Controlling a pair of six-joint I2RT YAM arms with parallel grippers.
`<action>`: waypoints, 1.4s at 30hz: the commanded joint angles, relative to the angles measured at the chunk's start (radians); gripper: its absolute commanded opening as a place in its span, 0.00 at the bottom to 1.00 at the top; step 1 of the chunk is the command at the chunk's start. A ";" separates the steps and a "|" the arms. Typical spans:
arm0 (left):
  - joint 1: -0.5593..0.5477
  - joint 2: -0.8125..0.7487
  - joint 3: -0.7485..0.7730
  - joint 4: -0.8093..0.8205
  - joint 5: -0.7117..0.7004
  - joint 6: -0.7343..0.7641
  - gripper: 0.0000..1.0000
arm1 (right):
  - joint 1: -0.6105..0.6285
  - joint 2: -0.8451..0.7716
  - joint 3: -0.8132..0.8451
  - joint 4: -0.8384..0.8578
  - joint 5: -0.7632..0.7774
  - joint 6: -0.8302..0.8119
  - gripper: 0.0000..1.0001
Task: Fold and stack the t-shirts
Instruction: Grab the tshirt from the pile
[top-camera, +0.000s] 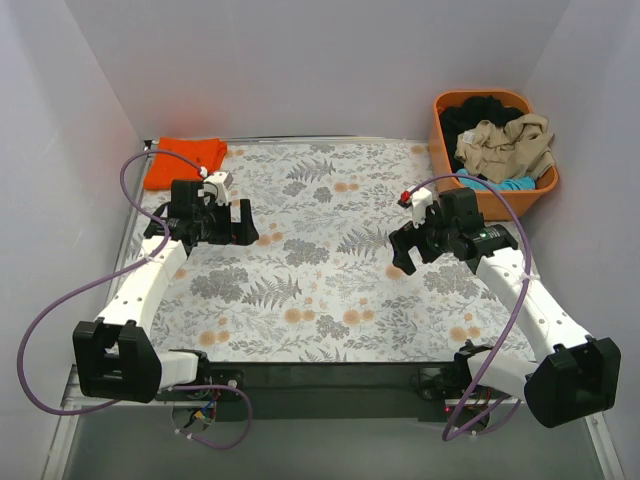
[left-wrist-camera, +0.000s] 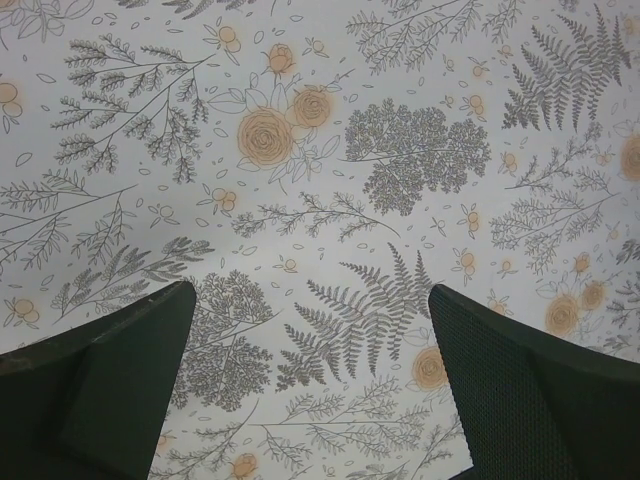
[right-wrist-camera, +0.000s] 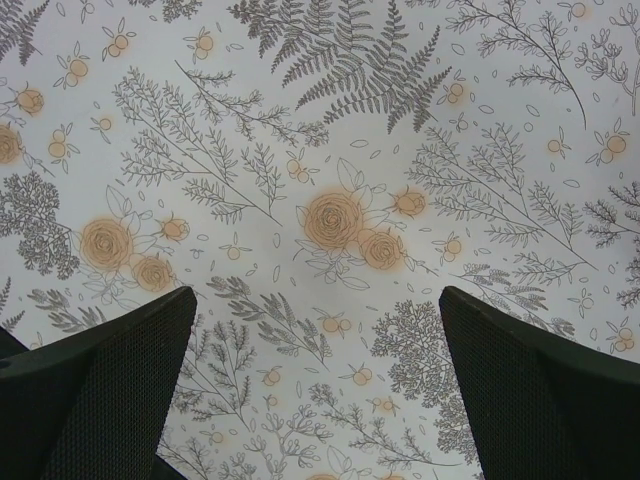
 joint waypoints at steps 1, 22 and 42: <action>0.006 -0.030 0.012 -0.003 0.033 -0.007 0.98 | -0.004 -0.001 -0.003 0.023 -0.027 0.000 0.98; 0.005 0.113 0.352 -0.084 0.165 -0.021 0.98 | -0.394 0.589 1.038 -0.209 -0.044 -0.154 0.98; 0.005 0.155 0.274 -0.035 0.153 -0.030 0.98 | -0.538 1.145 1.339 0.077 0.139 0.001 0.71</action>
